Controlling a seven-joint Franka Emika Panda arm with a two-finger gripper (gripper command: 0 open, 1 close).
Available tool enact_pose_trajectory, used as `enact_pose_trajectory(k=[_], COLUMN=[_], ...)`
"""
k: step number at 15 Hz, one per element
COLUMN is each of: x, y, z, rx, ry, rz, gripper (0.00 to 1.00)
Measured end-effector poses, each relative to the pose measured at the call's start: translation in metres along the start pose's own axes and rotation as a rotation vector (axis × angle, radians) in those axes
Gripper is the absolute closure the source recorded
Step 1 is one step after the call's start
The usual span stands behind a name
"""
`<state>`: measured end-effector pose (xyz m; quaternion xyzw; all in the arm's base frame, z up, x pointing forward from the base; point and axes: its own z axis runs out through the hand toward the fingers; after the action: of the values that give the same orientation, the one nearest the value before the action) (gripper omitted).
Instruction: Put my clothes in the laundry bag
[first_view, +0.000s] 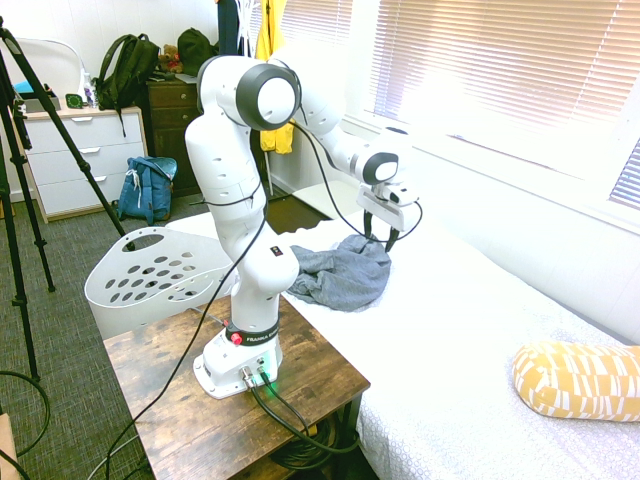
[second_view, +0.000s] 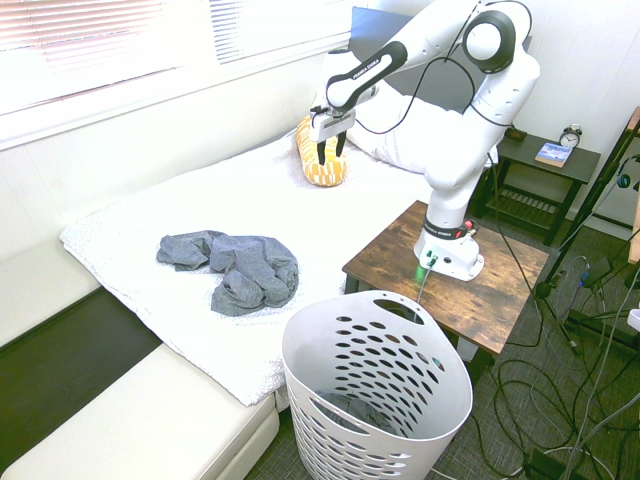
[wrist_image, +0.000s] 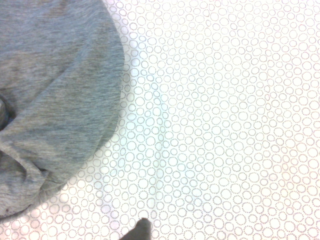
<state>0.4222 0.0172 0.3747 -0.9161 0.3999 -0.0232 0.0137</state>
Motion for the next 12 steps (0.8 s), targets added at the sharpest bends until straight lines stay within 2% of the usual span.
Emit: enact_pose_trajectory(k=[3,5,9,12], x=[-0.001,-0.012,-0.039,-0.047], y=[-0.005,-0.025,-0.093,-0.151], z=[-0.001,0.002,0.029,0.071], rx=[0.002,0.004,0.026,0.062], ry=[0.006,0.014,0.047,0.030], rz=[-0.009,-0.036,-0.114,-0.140], gripper=[0.00,0.00,0.00,0.00])
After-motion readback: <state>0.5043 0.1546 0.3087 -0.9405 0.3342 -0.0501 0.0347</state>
